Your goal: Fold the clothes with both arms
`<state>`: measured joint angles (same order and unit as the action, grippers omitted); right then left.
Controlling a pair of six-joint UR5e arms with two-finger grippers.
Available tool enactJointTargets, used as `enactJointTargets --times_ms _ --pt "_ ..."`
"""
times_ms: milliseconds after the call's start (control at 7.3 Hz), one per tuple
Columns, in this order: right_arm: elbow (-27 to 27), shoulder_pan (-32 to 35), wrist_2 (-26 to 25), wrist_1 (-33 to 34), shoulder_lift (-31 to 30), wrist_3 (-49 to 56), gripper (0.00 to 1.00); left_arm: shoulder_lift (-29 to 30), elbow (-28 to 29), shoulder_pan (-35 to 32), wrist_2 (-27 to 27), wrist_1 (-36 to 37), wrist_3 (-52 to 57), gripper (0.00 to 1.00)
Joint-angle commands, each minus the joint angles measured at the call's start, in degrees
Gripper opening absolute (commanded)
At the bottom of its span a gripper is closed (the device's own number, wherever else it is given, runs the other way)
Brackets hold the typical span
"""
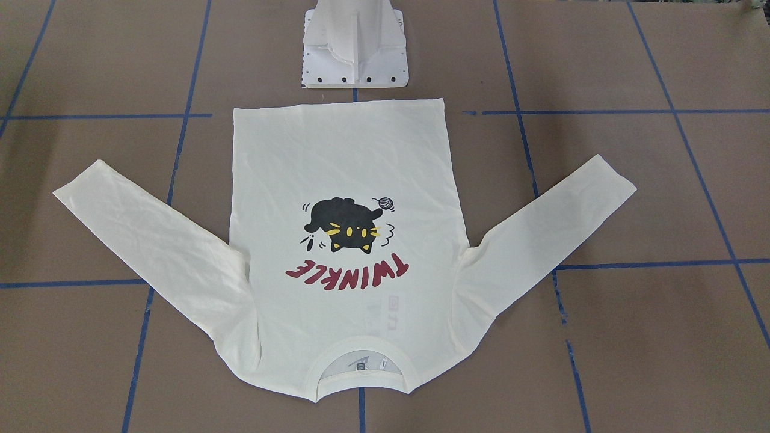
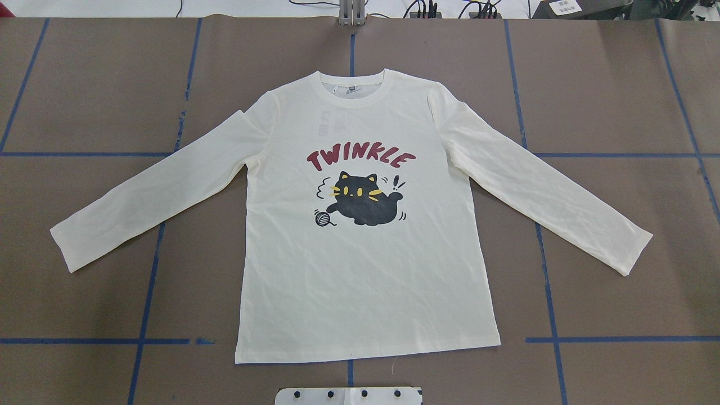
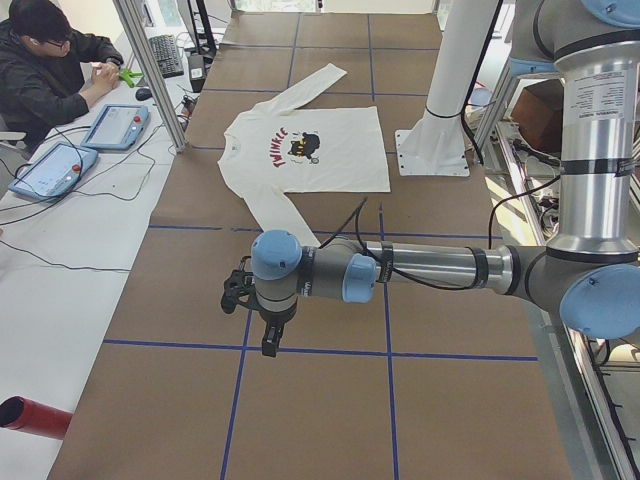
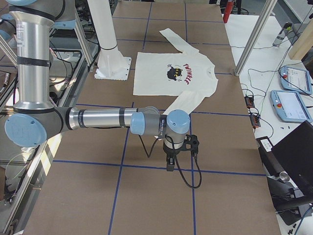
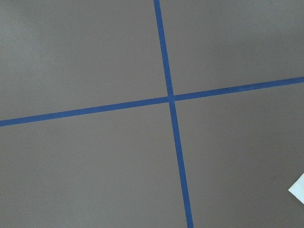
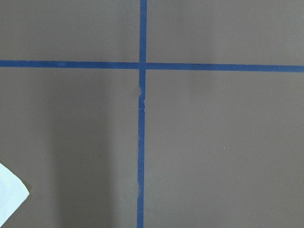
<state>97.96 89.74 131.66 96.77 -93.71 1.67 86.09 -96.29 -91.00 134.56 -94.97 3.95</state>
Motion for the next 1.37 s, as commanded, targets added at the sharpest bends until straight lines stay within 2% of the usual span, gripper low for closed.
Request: enactJointTargets --times_ms 0,411,548,685,959,1233 --pt "0.0 0.0 0.0 -0.3 0.0 0.0 1.00 0.0 0.1 0.0 0.1 -1.5 0.0 1.00" --pt "0.9 -0.5 0.4 -0.4 1.6 -0.4 1.00 -0.3 -3.8 0.0 0.0 -3.4 0.0 1.00" --pt "1.1 -0.5 0.4 -0.4 4.9 -0.7 1.00 0.4 -4.2 0.1 0.2 -3.6 0.1 1.00" --pt "0.9 -1.7 0.2 -1.0 8.1 -0.6 1.00 0.8 -2.0 0.1 0.0 -7.4 -0.2 1.00" --pt "0.3 -2.8 -1.0 -8.8 11.3 -1.1 1.00 2.2 -0.4 0.0 0.1 -21.7 -0.7 1.00" --pt "-0.4 -2.8 0.4 -14.4 8.7 -2.8 1.00 1.8 0.6 -0.1 0.1 -31.8 -0.7 1.00"
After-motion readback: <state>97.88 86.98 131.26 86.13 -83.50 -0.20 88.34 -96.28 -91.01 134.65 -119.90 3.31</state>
